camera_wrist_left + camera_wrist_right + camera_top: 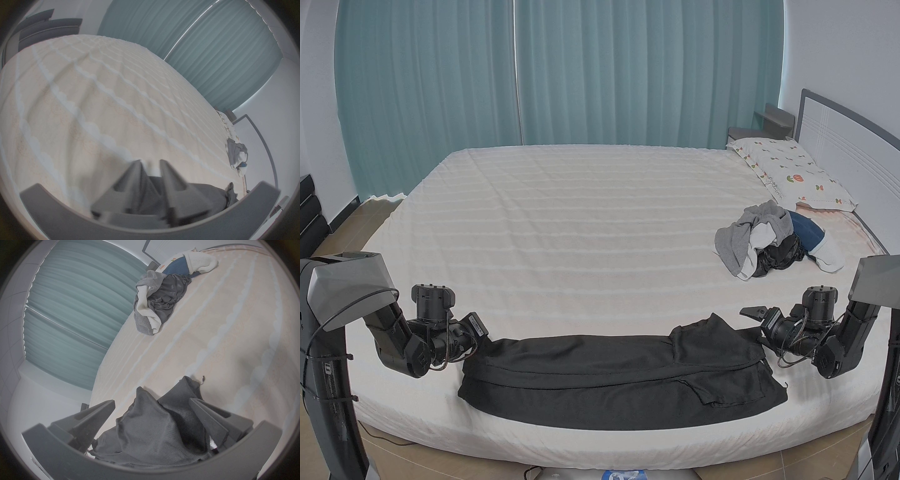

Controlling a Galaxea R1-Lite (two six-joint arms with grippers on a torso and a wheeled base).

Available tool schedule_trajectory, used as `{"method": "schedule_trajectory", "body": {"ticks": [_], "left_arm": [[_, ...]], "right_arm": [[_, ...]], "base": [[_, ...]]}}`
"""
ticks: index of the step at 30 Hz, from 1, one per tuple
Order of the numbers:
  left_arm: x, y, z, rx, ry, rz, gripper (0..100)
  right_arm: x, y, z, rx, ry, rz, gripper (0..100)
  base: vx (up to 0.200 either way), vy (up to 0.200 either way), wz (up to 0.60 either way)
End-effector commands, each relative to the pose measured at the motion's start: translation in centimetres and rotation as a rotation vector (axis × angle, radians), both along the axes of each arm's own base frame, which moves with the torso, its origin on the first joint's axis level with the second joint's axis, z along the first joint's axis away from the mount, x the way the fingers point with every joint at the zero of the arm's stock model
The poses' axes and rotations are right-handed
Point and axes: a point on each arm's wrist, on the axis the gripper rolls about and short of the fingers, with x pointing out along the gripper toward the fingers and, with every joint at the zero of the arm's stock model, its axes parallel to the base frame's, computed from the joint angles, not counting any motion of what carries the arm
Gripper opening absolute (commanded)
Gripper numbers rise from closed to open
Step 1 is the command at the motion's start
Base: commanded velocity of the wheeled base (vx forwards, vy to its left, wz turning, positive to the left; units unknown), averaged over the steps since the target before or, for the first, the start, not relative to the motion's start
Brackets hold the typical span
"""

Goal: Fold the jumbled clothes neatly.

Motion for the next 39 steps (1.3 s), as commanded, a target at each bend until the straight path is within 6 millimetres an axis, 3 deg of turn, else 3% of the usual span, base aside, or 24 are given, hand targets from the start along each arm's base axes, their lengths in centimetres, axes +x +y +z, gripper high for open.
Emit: {"method": "schedule_trajectory", "body": {"ticks": [1, 8, 14, 31, 32, 39], "left_arm": [[-0.1, 0.3, -0.1, -0.021, -0.020, 0.026, 0], [0.2, 1.2, 0.6, -0.114, -0.103, 0.119, 0], [0.2, 1.5, -0.7, -0.112, -0.070, 0.129, 0], [0.4, 1.6, -1.2, -0.112, -0.061, 0.132, 0], [0.3, 1.6, -1.2, -0.114, -0.059, 0.132, 0], [0.5, 1.7, -1.2, -0.116, -0.062, 0.136, 0]], "right_arm": [[0.2, -0.4, 0.2, 0.000, -0.009, -0.011, 100], [0.4, -0.6, 0.1, 0.000, -0.011, -0.019, 100], [1.0, -0.8, -0.8, -0.001, 0.000, -0.025, 100], [1.5, -0.8, -1.6, -0.006, 0.006, -0.019, 100], [1.6, -0.8, -1.7, -0.006, 0.009, -0.019, 0], [1.9, -1.3, -1.9, -0.003, 0.002, -0.034, 0]], "base": [[0.000, 0.000, 0.00], [0.000, 0.000, 0.00], [0.000, 0.000, 0.00], [0.000, 0.000, 0.00], [0.000, 0.000, 0.00], [0.000, 0.000, 0.00]]}}
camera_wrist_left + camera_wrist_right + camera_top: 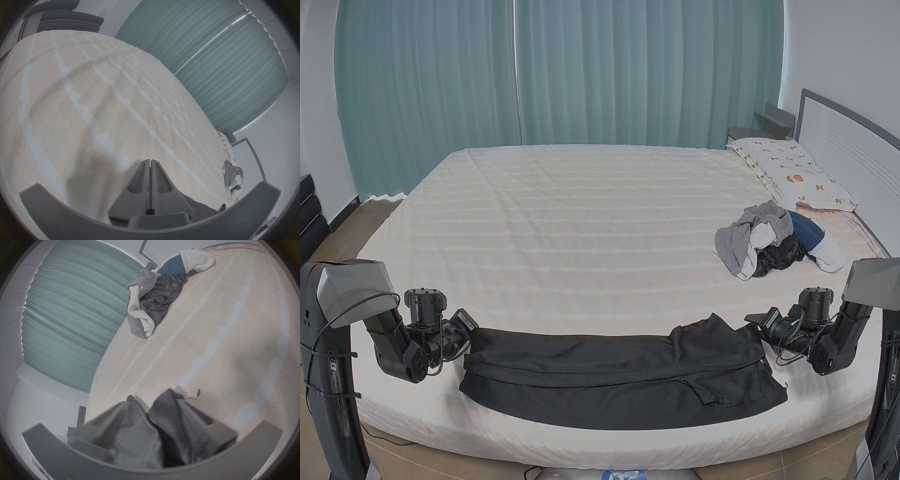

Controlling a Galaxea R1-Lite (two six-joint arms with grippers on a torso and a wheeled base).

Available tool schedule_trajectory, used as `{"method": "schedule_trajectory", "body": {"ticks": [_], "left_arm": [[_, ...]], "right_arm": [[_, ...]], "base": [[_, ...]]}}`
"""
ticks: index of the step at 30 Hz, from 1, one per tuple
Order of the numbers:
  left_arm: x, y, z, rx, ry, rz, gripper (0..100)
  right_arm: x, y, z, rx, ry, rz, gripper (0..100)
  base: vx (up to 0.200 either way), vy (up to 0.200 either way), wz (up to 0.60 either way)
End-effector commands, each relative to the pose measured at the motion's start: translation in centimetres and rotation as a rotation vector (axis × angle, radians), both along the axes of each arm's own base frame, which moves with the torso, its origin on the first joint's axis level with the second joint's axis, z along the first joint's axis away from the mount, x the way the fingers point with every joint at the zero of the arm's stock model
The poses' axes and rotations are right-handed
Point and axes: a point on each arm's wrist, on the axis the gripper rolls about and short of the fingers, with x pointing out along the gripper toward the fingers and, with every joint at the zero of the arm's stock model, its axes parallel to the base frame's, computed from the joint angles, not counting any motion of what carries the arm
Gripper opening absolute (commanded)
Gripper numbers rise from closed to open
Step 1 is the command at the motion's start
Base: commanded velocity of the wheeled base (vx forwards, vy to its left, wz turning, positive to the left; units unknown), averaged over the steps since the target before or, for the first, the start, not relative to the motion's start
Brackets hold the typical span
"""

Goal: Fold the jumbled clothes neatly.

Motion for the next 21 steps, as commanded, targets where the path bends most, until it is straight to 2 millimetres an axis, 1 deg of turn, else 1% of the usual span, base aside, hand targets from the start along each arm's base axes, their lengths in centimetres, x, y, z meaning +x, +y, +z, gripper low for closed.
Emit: {"method": "schedule_trajectory", "body": {"ticks": [1, 6, 16, 17, 18, 19, 21], "left_arm": [[0.1, 0.0, -0.2, -0.002, 0.002, 0.001, 0], [0.2, 0.3, -0.2, -0.002, 0.004, 0.007, 0], [0.3, 0.4, -0.4, -0.001, 0.007, 0.010, 0], [0.3, 0.4, -0.4, -0.001, 0.007, 0.010, 0], [0.3, 0.4, -0.4, -0.002, 0.008, 0.011, 0], [0.3, 0.4, -0.4, -0.001, 0.008, 0.010, 100], [0.3, 0.4, -0.2, -0.005, 0.004, 0.007, 100]], "right_arm": [[0.2, -0.6, 0.1, 0.003, -0.010, -0.019, 0], [0.4, -1.4, 0.5, 0.006, -0.027, -0.042, 0], [0.3, -1.6, 0.2, 0.005, -0.030, -0.048, 0], [0.3, -1.7, 0.2, 0.005, -0.027, -0.051, 100], [0.3, -1.7, 0.2, 0.005, -0.027, -0.050, 100], [0.3, -1.7, 0.2, 0.005, -0.027, -0.050, 100], [0.2, -1.7, 0.1, 0.008, -0.022, -0.049, 100]], "base": [[0.000, 0.000, 0.00], [0.000, 0.000, 0.00], [0.000, 0.000, 0.00], [0.000, 0.000, 0.00], [0.000, 0.000, 0.00], [0.000, 0.000, 0.00], [0.000, 0.000, 0.00]]}}
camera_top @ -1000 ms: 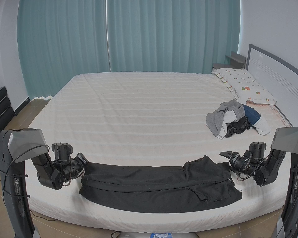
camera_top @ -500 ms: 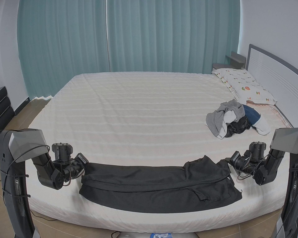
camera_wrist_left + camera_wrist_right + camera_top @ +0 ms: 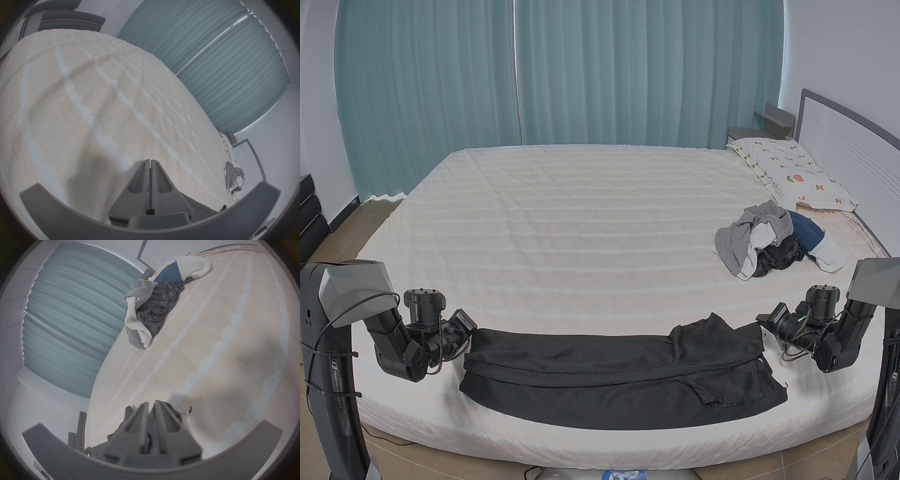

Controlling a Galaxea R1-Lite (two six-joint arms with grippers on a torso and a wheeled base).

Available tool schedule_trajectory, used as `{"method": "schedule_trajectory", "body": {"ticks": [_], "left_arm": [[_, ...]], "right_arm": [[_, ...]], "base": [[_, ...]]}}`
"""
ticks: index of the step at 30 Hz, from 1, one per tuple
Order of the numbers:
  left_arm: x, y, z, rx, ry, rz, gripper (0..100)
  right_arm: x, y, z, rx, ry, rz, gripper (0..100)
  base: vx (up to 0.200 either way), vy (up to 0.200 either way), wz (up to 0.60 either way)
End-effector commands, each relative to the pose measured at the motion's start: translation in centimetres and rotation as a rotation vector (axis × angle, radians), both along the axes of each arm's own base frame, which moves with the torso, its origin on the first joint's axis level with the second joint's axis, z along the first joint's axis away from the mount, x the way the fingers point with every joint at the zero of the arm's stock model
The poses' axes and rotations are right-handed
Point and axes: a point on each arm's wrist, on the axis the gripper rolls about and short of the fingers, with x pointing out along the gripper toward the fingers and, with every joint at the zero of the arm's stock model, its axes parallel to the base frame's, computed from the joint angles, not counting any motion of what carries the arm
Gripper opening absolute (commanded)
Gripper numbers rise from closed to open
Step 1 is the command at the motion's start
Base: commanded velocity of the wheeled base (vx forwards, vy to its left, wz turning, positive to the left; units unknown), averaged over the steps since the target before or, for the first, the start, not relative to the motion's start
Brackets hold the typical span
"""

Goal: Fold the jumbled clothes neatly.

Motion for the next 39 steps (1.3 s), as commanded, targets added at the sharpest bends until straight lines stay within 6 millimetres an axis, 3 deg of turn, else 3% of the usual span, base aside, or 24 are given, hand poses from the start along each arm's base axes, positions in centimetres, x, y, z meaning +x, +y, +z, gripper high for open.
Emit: {"method": "schedule_trajectory", "body": {"ticks": [1, 7, 12, 15, 23, 34, 39], "left_arm": [[0.0, 0.1, 0.1, -0.002, -0.004, 0.000, 100], [-0.2, 0.4, 0.9, -0.005, -0.019, 0.006, 100], [-1.7, 1.2, 4.6, -0.032, -0.088, -0.016, 100], [-3.1, 1.0, 5.4, -0.067, -0.082, -0.079, 100], [-5.7, 0.2, 3.9, -0.089, 0.013, -0.127, 100], [-5.4, -0.2, 4.8, -0.020, -0.036, -0.158, 100], [-4.7, -1.1, 5.0, 0.100, -0.072, -0.261, 100]], "right_arm": [[-0.1, 0.0, -0.1, 0.003, 0.006, 0.000, 100], [-1.1, -0.5, 1.3, 0.047, -0.025, -0.030, 100], [-3.6, -0.5, 2.4, 0.112, -0.043, 0.002, 100], [-4.0, -0.1, 2.1, 0.117, -0.044, 0.023, 100], [-4.2, 0.0, 1.6, 0.121, -0.021, 0.030, 100], [-4.3, 0.3, 1.4, 0.121, -0.012, 0.037, 100], [-4.4, 0.7, 1.3, 0.120, -0.009, 0.050, 100]], "base": [[0.000, 0.000, 0.00], [0.000, 0.000, 0.00], [0.000, 0.000, 0.00], [0.000, 0.000, 0.00], [-0.150, 0.000, 0.00], [0.000, 0.000, 0.00], [0.000, 0.000, 0.00]]}}
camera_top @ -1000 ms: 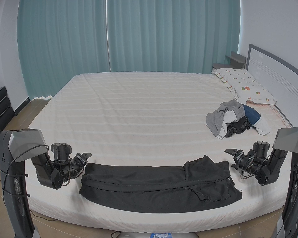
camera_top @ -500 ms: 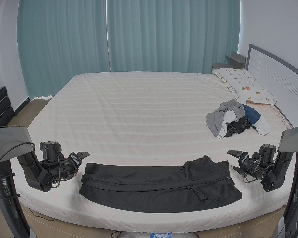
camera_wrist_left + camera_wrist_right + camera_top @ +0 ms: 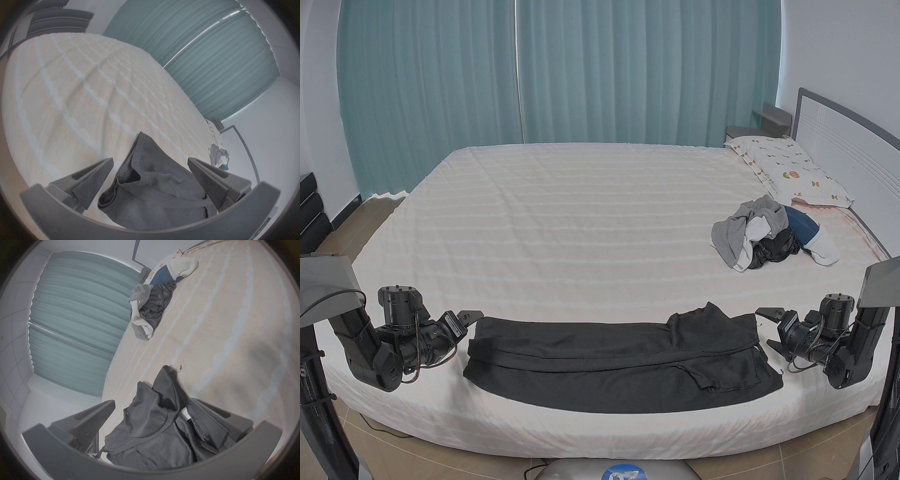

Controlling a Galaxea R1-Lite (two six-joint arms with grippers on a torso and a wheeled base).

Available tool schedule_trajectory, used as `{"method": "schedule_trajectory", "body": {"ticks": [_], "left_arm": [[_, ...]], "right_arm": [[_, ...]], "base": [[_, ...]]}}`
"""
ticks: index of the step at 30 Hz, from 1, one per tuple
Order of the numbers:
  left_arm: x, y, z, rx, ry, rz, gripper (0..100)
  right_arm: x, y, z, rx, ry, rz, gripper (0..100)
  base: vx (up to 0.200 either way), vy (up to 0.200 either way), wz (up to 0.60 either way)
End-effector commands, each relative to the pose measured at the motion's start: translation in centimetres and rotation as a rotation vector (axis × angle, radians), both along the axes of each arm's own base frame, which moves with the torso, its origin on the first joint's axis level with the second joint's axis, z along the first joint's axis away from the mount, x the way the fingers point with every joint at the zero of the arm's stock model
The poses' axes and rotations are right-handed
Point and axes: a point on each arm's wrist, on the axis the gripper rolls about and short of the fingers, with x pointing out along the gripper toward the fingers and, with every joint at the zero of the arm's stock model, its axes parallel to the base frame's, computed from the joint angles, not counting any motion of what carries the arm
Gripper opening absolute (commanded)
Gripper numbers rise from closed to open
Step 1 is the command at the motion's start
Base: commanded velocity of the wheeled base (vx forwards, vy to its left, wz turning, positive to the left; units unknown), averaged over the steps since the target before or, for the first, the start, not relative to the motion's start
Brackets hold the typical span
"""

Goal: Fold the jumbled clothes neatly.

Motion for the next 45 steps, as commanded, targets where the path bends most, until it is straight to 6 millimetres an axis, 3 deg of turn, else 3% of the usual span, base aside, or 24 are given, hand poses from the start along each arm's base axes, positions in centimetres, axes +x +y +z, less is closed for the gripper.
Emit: {"method": "schedule_trajectory", "body": {"ticks": [1, 10, 21, 22, 25, 31, 34, 45], "left_arm": [[0.5, -1.1, 0.1, 0.072, -0.032, -0.079, 100], [-0.1, -2.7, -0.8, 0.239, -0.023, -0.225, 100], [0.3, -2.6, -1.4, 0.352, 0.012, -0.201, 100], [0.3, -2.6, -1.4, 0.352, 0.012, -0.201, 0], [0.6, -2.7, -1.3, 0.353, 0.002, -0.198, 0], [0.8, -2.5, -1.0, 0.381, -0.003, -0.154, 0], [0.6, -2.5, -0.6, 0.379, -0.011, -0.141, 0], [1.2, -2.8, 2.5, 0.232, -0.095, -0.049, 0]], "right_arm": [[0.0, 0.3, -0.1, -0.001, 0.003, 0.010, 100], [0.0, 0.3, -0.1, -0.002, 0.003, 0.009, 100], [0.0, 0.3, -0.1, -0.002, 0.001, 0.009, 100], [0.0, 0.3, -0.1, -0.002, 0.001, 0.009, 100], [0.0, 0.3, 0.1, -0.006, -0.004, 0.007, 100], [-1.0, 0.9, 2.9, -0.015, -0.060, 0.013, 100], [-2.4, 2.8, 4.3, -0.017, -0.073, 0.070, 100], [-4.4, 7.6, 5.1, -0.095, 0.095, 0.119, 100]], "base": [[0.000, 0.000, 0.00], [0.000, 0.000, 0.00], [0.000, 0.000, 0.00], [0.000, 0.000, 0.00], [0.000, 0.000, 0.00], [0.000, 0.000, 0.00], [0.000, 0.000, 0.00], [0.000, 0.000, 0.00]]}}
